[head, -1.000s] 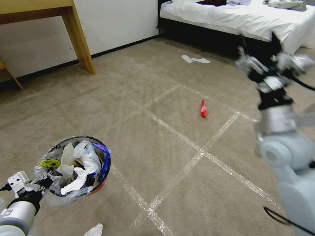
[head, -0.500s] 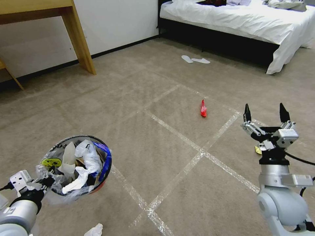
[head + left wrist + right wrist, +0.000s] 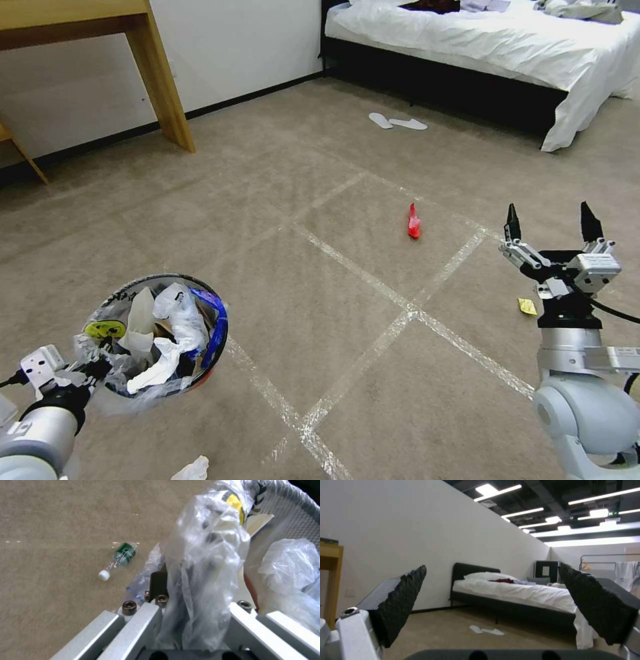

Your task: Pick up the trash bin and place the garbage on the floor into it.

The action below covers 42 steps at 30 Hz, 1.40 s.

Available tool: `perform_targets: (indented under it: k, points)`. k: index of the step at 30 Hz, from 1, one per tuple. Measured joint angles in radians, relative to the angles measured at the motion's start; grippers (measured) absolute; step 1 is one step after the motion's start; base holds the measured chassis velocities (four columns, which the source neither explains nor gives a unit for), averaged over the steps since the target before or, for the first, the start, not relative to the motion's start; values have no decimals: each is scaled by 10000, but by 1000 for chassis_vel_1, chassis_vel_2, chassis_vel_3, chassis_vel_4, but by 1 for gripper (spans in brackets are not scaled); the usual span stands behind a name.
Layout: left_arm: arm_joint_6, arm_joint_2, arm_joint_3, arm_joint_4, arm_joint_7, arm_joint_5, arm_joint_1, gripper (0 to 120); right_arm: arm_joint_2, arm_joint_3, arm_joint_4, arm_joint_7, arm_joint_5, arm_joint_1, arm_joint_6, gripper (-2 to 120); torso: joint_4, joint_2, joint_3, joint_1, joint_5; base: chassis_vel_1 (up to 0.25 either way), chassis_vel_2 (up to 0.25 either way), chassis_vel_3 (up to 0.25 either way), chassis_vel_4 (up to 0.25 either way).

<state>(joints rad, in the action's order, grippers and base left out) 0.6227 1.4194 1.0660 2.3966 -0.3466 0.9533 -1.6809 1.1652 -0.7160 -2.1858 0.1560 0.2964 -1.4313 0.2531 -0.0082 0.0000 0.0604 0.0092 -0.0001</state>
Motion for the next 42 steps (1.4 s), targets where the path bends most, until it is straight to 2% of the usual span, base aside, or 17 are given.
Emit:
perform_targets:
  k: [34,42]
  points:
    - [-18,82,-15,-65,-3,12,53,1,58,291,190,228,-86,-8,18,100,-1,-2,3,4,-1,-208,208,206,-208]
    - [-19,122,6,18,-10,-12,8,1,39,415,266,234,-151,-10,63,100,-1,-2,2,2,0,-140,141,135,-143]
